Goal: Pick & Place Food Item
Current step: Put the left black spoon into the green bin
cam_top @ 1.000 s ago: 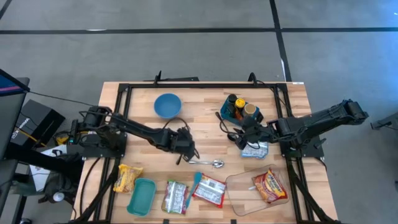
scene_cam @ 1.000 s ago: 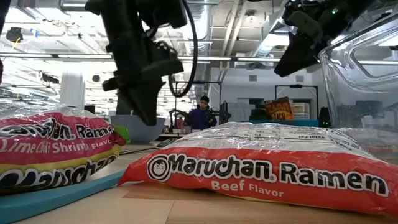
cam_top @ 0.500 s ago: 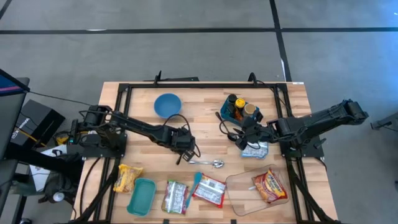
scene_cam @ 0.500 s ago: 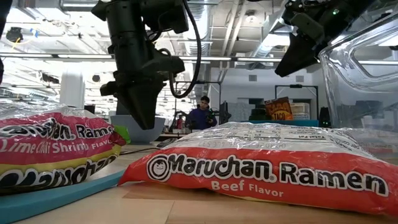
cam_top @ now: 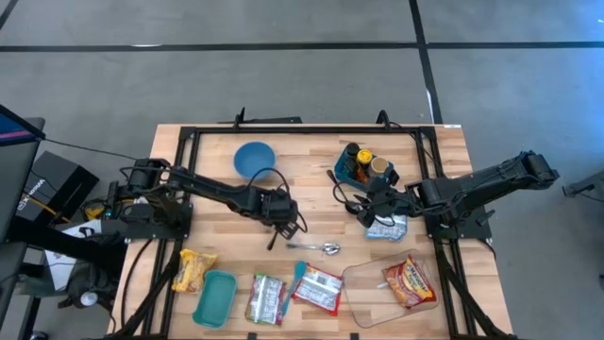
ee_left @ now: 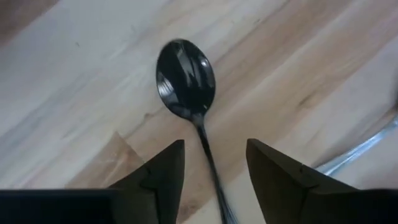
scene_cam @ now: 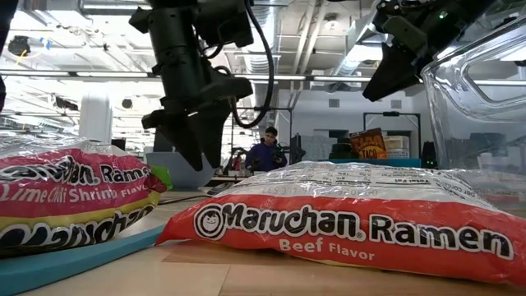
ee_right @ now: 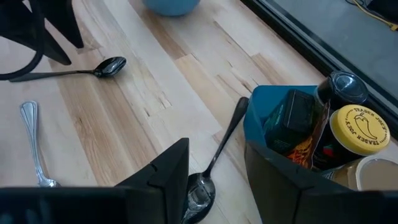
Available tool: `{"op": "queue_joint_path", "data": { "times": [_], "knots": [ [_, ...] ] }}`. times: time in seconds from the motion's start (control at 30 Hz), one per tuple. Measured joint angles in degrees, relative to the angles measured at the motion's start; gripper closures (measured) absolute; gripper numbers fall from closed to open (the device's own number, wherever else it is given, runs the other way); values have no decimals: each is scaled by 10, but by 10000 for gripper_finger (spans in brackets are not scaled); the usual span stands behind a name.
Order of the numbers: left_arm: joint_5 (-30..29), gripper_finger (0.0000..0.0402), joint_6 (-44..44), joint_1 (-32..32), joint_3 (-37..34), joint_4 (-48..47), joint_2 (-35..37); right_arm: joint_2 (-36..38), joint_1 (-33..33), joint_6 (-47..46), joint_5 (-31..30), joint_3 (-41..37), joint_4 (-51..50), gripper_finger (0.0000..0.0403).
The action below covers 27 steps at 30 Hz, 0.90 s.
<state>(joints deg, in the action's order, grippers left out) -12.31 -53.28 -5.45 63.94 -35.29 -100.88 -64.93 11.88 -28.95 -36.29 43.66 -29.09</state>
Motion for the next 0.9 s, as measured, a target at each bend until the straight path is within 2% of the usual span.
{"op": "queue_joint_path", "data": {
  "times": [0.47, 0.9],
  "knots": [
    [10, 231, 3, -1, -66, 100, 0, 0, 0, 0, 0, 0, 0, 253],
    [8, 249, 10, -2, -76, 95, -23, 0, 0, 0, 0, 0, 9, 253]
  ]
}}
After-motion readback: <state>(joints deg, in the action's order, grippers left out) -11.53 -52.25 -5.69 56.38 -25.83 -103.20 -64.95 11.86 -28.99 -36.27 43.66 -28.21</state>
